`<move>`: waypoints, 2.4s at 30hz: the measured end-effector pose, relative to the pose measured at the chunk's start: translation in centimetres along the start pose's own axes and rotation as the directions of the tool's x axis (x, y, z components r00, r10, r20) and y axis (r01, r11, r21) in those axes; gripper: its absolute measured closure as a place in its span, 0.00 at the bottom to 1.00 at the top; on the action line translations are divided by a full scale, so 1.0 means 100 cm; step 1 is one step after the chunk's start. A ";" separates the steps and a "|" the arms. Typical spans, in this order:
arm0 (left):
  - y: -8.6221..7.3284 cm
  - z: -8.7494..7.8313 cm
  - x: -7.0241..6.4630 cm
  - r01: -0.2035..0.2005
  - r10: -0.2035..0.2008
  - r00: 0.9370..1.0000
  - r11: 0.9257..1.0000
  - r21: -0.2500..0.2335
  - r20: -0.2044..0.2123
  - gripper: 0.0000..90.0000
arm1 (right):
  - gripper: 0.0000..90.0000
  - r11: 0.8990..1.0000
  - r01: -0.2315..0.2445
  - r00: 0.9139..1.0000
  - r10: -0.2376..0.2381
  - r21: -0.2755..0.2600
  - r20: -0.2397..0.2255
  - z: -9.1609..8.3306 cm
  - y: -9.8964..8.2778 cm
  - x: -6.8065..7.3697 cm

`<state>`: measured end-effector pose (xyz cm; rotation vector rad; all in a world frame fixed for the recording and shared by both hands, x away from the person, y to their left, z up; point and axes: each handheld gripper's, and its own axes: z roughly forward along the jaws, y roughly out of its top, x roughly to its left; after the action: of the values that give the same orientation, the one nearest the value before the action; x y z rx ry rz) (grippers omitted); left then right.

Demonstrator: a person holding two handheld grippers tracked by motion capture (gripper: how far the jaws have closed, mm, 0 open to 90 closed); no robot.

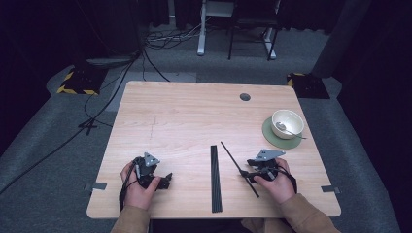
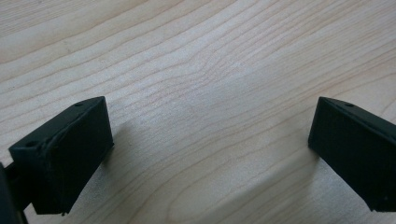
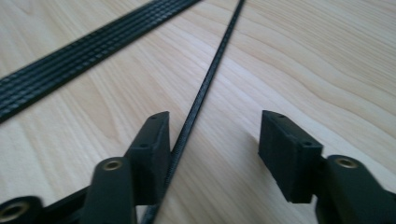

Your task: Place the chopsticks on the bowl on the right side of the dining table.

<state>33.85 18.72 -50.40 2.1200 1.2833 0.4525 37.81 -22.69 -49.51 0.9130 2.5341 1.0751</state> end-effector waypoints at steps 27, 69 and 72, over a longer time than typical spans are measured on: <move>0.000 0.000 0.000 0.000 0.000 1.000 1.000 0.000 0.000 0.00 | 0.94 0.996 -0.033 0.999 0.031 0.088 0.028 -0.029 -0.015 -0.013; 0.000 0.000 0.000 0.000 0.000 1.000 1.000 0.000 0.000 0.00 | 0.96 0.997 -0.067 0.997 0.068 -0.027 0.044 -0.073 0.009 -0.021; 0.000 0.000 0.000 0.000 0.000 1.000 1.000 0.000 0.000 0.00 | 0.96 0.997 -0.063 0.997 0.065 -0.046 0.045 -0.079 0.013 -0.020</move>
<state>33.85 18.72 -50.40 2.1202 1.2833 0.4528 36.47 -27.75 -43.08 1.0014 2.4486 1.1104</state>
